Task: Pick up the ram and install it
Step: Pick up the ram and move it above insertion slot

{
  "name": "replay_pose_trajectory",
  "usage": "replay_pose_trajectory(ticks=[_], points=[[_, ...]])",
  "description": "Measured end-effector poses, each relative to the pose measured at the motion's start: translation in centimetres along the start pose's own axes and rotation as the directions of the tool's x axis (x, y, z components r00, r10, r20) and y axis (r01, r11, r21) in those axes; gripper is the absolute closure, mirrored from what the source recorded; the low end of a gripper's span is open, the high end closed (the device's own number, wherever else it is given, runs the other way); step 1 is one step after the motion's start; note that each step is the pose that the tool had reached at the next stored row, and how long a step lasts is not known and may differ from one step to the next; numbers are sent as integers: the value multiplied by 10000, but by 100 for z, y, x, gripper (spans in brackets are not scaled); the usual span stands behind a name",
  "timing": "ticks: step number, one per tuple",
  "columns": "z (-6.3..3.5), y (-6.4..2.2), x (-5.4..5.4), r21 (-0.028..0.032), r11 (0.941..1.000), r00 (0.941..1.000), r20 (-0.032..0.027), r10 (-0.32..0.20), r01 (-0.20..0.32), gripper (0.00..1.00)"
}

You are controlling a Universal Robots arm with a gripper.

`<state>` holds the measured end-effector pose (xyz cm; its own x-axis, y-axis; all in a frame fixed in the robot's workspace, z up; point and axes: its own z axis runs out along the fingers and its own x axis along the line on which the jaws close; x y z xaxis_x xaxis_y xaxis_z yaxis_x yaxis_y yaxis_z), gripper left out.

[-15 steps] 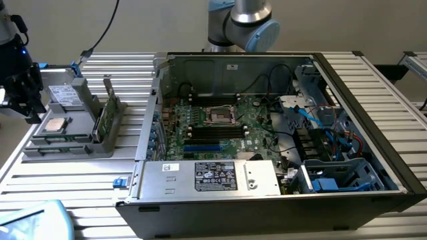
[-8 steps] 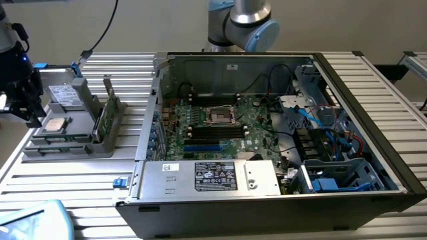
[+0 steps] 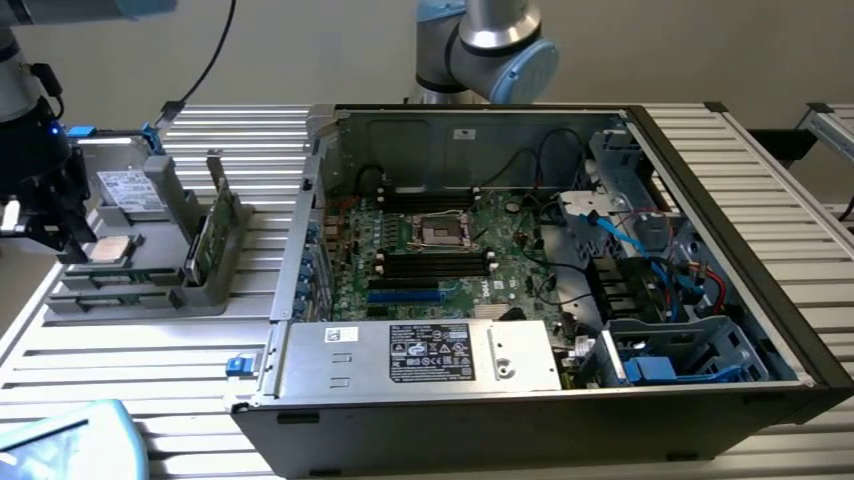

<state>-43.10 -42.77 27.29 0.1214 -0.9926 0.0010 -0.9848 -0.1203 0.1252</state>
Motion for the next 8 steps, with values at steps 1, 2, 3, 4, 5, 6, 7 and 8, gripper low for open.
replay_pose_trajectory(ticks=[1,2,3,4,5,6,7,8], points=[[18,-2,5,-1,10000,10000,-1,-8,8,63],[35,-3,10,-1,10000,10000,-3,-15,15,63],[54,-5,15,-1,10000,10000,-3,-22,22,63],[73,-7,20,0,10000,10000,-4,-29,29,63],[90,-8,25,-1,10000,10000,-5,-37,37,63],[108,-10,30,0,10000,10000,-5,-44,44,63],[127,-12,35,0,10000,10000,-7,-52,52,63],[145,-14,38,-1,10000,10000,-7,-57,57,63]])
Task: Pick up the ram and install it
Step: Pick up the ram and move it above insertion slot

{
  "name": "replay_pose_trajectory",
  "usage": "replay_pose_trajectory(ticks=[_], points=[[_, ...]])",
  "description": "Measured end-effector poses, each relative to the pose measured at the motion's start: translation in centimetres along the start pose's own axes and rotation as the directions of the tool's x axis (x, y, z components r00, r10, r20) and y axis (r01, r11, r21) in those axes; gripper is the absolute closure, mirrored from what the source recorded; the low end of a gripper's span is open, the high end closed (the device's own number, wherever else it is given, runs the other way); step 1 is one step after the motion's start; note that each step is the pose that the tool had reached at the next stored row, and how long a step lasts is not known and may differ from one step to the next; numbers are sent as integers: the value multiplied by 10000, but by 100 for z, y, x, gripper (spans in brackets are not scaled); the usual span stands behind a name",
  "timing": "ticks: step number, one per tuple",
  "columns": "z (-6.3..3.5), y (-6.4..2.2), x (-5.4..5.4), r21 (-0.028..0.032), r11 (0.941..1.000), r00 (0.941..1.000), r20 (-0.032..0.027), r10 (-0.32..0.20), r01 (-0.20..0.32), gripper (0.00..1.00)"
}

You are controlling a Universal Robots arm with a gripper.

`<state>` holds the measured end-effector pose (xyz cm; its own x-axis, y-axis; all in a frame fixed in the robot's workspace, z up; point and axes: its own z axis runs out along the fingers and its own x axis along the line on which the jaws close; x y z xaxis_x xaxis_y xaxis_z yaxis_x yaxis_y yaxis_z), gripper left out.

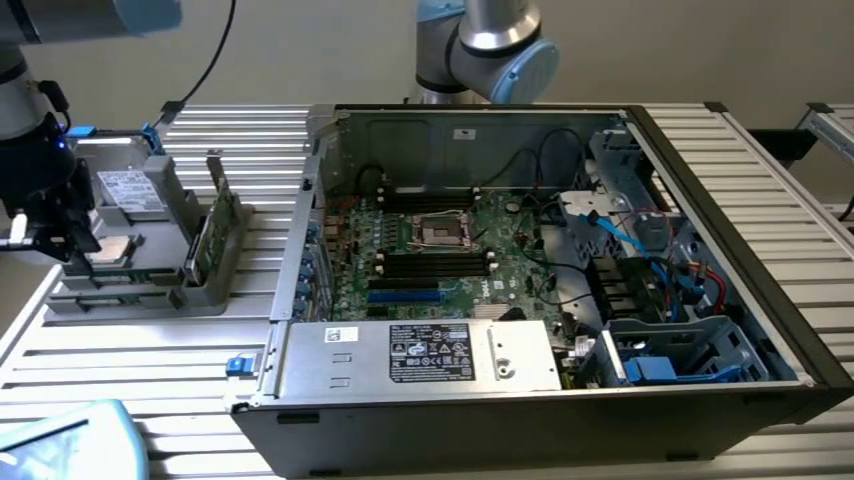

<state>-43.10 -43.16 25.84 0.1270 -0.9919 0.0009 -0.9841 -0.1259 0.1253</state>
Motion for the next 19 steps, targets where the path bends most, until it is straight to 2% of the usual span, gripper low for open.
replay_pose_trajectory(ticks=[19], points=[[341,-68,38,4,10000,10000,-12,-92,92,63]])
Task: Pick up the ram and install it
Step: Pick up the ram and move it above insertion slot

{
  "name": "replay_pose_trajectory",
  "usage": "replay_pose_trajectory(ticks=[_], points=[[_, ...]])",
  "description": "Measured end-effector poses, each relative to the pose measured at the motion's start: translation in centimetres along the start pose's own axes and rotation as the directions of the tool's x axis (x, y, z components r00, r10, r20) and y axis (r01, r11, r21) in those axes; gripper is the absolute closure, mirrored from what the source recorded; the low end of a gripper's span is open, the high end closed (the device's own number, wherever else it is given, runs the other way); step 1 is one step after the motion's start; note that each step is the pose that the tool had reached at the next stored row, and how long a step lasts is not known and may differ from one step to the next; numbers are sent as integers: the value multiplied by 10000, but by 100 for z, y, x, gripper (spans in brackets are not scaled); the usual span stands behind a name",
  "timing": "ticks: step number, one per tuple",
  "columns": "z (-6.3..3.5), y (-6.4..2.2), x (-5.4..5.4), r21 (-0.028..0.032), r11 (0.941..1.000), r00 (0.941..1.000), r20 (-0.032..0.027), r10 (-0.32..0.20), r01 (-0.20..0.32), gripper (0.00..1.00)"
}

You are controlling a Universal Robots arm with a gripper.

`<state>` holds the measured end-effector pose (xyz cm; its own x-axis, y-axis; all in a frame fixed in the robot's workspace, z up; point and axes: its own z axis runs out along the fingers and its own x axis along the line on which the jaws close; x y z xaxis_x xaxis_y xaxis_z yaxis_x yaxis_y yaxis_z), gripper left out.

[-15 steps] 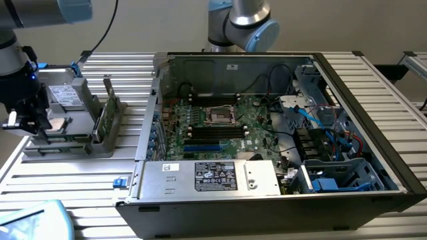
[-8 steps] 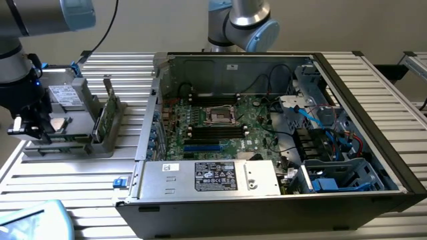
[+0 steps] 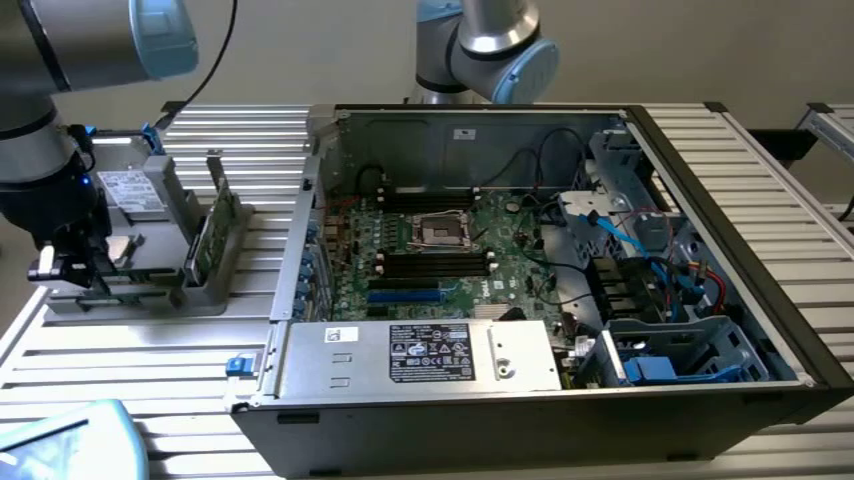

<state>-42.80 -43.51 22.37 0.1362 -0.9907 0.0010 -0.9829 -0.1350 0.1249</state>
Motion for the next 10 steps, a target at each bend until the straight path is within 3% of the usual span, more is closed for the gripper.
replay_pose_trajectory(ticks=[10], points=[[180,-23,0,35,10000,10000,-5,0,0,63]])
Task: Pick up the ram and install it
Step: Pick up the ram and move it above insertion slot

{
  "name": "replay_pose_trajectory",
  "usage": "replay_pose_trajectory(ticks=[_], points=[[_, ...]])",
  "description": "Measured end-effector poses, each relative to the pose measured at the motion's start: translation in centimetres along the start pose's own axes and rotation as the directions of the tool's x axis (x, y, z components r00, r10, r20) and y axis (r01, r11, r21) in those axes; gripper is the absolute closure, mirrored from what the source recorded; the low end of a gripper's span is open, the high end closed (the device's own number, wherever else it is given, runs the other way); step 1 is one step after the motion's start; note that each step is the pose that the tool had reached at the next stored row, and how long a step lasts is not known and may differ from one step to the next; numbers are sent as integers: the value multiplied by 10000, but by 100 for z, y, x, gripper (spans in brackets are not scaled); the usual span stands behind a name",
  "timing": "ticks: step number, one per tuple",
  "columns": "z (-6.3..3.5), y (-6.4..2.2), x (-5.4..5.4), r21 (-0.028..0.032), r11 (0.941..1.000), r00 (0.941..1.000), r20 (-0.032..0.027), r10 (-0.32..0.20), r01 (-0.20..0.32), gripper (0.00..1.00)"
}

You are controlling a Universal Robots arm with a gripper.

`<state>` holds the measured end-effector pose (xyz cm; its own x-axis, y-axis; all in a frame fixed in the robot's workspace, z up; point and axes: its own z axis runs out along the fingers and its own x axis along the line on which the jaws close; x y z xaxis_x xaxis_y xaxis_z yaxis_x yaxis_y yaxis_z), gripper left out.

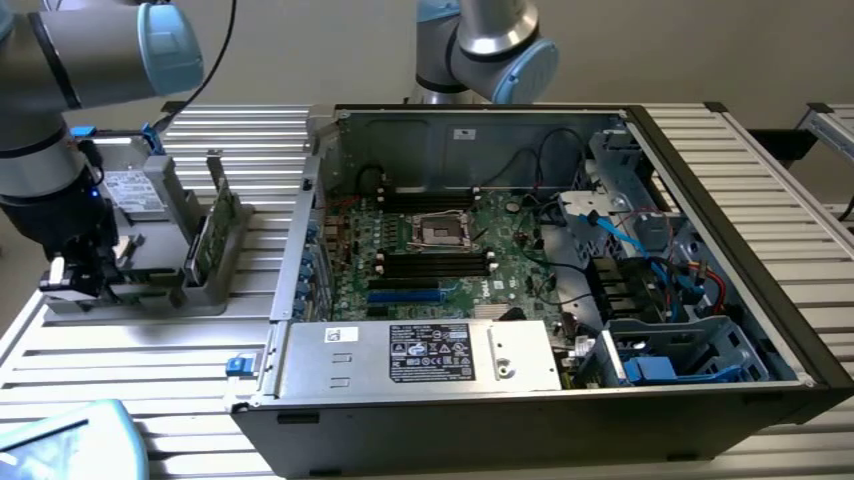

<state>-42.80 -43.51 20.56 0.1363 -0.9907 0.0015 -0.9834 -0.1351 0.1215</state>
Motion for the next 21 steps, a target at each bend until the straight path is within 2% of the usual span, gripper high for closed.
replay_pose_trajectory(ticks=[9,21], points=[[158,-19,-1,89,10000,10000,-14,3,-3,63],[162,-30,1,92,10000,10000,-22,4,-4,63]])
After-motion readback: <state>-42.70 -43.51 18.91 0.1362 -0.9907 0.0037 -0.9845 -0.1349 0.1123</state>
